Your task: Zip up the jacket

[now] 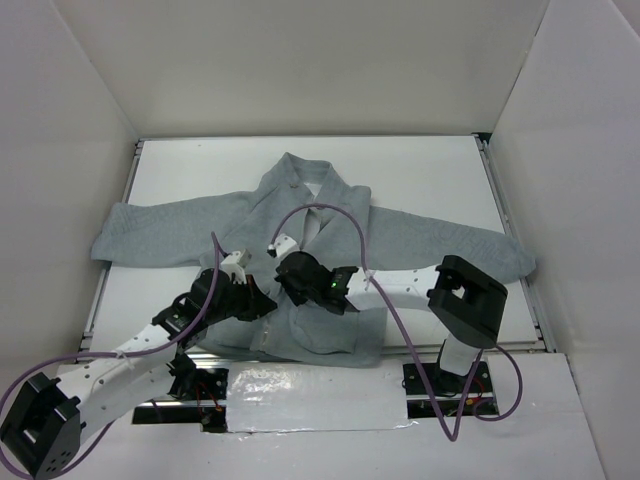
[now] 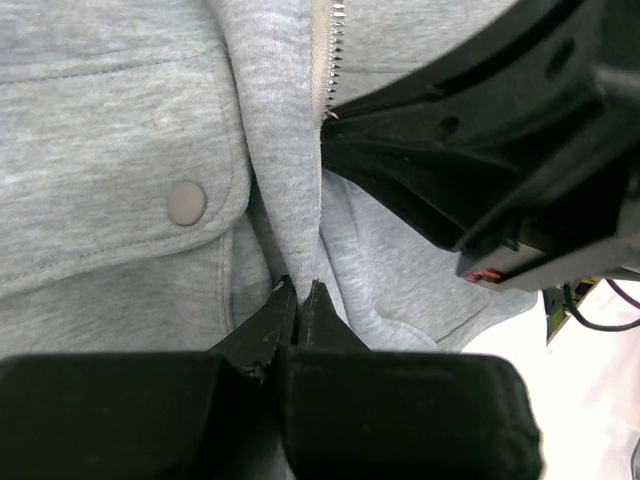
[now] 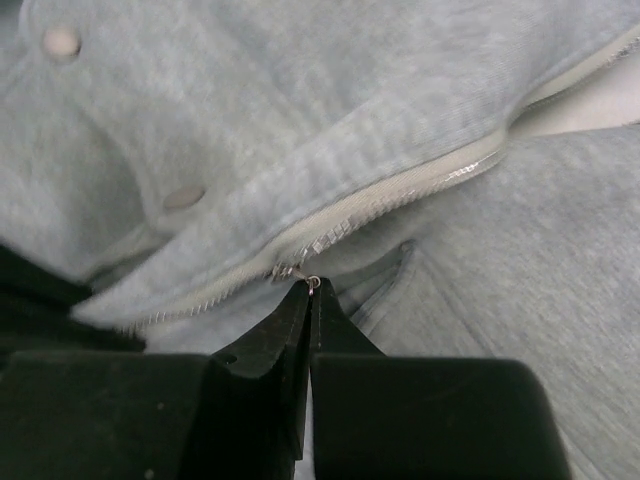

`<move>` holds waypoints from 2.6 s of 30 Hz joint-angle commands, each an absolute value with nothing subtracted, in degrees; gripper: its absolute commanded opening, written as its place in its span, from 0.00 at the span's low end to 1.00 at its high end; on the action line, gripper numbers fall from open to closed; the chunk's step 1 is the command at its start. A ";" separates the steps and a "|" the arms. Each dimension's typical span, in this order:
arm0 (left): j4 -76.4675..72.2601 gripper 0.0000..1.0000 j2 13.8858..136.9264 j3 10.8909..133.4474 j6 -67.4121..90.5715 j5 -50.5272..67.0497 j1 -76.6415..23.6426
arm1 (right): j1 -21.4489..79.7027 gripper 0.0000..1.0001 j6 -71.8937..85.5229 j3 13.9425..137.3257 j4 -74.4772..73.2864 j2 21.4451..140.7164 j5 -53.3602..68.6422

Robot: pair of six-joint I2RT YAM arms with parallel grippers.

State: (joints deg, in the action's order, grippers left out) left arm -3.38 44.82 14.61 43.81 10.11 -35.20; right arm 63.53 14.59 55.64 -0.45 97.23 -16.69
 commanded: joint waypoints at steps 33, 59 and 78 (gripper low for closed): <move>13.01 0.00 31.64 9.05 55.72 1.93 -35.07 | 33.14 0.00 -4.93 124.28 -69.18 130.78 29.01; 28.98 0.00 24.18 14.41 59.23 -6.49 -35.24 | 12.40 0.00 21.68 123.76 -27.44 129.91 1.95; 37.70 0.00 22.41 15.47 70.49 -20.29 -35.42 | 6.24 0.00 12.57 135.00 -27.06 130.33 23.92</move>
State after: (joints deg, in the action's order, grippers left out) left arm 21.39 20.97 15.16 70.83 -16.56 -35.24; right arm 13.47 15.51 133.82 -41.25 132.57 34.68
